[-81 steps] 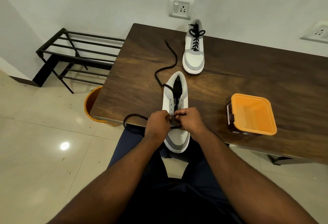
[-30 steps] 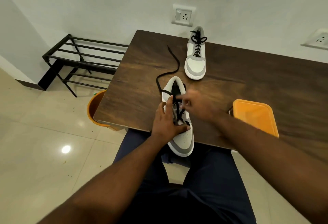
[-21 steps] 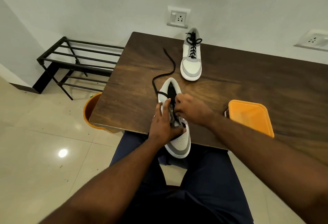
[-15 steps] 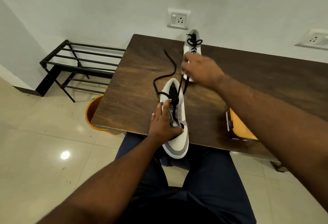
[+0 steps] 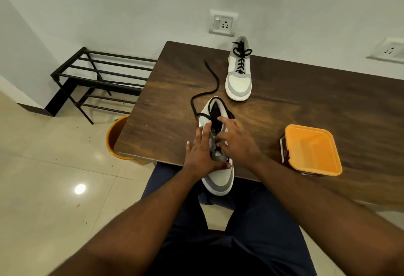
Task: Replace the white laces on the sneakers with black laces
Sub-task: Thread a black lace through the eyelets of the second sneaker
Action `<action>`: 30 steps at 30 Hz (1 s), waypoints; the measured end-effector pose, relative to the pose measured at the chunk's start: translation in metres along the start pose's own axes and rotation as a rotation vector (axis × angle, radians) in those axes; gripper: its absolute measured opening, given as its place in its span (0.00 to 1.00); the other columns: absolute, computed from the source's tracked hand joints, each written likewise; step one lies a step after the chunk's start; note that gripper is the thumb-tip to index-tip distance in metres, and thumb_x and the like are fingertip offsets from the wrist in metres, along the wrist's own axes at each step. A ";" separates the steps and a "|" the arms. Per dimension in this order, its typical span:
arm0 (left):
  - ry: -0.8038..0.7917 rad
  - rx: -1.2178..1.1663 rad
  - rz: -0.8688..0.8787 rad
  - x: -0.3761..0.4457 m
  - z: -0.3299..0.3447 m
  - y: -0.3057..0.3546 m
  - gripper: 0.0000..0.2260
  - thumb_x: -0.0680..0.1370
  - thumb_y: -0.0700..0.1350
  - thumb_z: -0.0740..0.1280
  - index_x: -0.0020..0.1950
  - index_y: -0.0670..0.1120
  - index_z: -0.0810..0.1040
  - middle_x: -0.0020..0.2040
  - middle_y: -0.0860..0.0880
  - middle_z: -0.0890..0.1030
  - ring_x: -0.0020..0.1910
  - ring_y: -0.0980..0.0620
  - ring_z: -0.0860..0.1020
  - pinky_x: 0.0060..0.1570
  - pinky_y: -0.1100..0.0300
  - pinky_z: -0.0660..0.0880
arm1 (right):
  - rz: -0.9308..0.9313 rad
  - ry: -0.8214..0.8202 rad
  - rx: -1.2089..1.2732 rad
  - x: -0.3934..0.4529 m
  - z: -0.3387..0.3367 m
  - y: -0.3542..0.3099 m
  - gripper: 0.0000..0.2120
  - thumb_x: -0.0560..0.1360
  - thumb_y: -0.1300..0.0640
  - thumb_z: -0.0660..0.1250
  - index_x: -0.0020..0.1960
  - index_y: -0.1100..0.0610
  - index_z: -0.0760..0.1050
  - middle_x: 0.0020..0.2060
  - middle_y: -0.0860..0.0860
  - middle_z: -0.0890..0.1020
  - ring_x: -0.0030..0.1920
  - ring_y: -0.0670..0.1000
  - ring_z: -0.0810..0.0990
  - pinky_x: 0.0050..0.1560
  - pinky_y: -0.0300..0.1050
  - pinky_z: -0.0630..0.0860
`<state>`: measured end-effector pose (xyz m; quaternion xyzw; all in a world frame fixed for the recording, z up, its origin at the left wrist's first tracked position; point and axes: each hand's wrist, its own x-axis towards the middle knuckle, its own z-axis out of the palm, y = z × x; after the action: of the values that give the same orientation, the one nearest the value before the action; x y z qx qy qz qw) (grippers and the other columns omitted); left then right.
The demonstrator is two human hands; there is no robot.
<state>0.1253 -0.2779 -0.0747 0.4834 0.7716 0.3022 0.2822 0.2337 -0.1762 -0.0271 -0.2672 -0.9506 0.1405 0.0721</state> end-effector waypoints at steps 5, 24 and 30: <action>-0.002 -0.001 0.000 0.000 0.002 -0.001 0.60 0.63 0.61 0.78 0.78 0.57 0.36 0.81 0.50 0.44 0.79 0.52 0.45 0.74 0.38 0.44 | 0.050 -0.163 -0.265 -0.003 0.006 -0.009 0.13 0.76 0.47 0.66 0.59 0.46 0.80 0.79 0.51 0.49 0.78 0.58 0.44 0.74 0.65 0.54; 0.003 -0.089 -0.054 -0.002 0.004 -0.002 0.60 0.61 0.68 0.75 0.76 0.62 0.34 0.80 0.56 0.43 0.79 0.55 0.47 0.74 0.40 0.41 | 0.080 -0.042 -0.027 0.034 -0.014 -0.001 0.07 0.71 0.53 0.72 0.47 0.53 0.77 0.74 0.52 0.64 0.73 0.57 0.60 0.63 0.57 0.72; 0.003 -0.080 -0.028 -0.004 0.002 -0.006 0.57 0.63 0.67 0.74 0.77 0.62 0.36 0.80 0.57 0.46 0.79 0.57 0.45 0.73 0.37 0.37 | 0.211 -0.268 -0.177 0.005 -0.008 -0.003 0.14 0.74 0.42 0.67 0.56 0.45 0.80 0.78 0.49 0.51 0.77 0.57 0.47 0.73 0.65 0.56</action>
<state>0.1241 -0.2831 -0.0799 0.4603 0.7661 0.3295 0.3043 0.2293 -0.1742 -0.0178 -0.3496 -0.9271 0.0974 -0.0939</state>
